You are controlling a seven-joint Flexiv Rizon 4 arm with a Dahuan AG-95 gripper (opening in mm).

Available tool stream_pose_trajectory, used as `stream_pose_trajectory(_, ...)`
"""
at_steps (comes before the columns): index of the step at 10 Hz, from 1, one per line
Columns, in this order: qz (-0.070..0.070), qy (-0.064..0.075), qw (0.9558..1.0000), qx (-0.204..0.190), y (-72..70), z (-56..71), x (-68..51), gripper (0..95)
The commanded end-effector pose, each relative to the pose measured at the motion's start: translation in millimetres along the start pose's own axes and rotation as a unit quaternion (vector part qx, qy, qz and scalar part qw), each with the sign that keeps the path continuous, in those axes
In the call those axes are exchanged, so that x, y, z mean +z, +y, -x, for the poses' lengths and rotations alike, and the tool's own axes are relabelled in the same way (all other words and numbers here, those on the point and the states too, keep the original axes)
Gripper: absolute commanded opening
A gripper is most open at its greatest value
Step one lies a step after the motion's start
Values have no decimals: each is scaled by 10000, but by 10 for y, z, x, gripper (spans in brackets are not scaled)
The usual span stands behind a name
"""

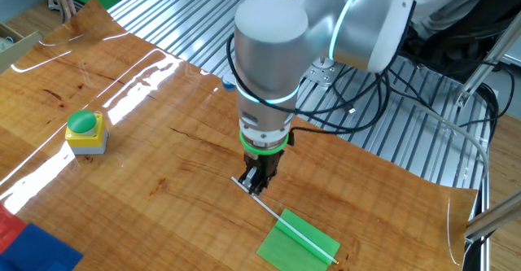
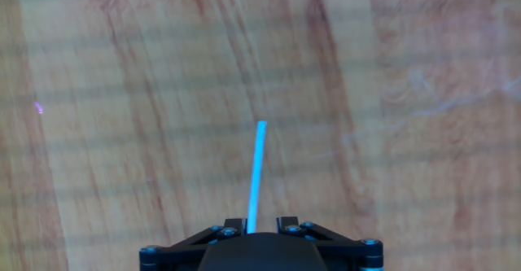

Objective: Wave the flag

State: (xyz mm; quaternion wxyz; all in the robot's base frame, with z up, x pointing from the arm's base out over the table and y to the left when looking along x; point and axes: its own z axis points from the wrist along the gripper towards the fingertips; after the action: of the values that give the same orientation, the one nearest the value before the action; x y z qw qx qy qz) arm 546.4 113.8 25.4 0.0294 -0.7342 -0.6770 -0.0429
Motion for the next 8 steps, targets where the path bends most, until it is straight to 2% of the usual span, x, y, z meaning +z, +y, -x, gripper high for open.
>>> stream_pose_trajectory(1, 19, 6, 10000, -8, 17, 5, 11, 190)
stream_pose_trajectory(8, 90, -37, 9999, -36, 12, 14, 171, 190)
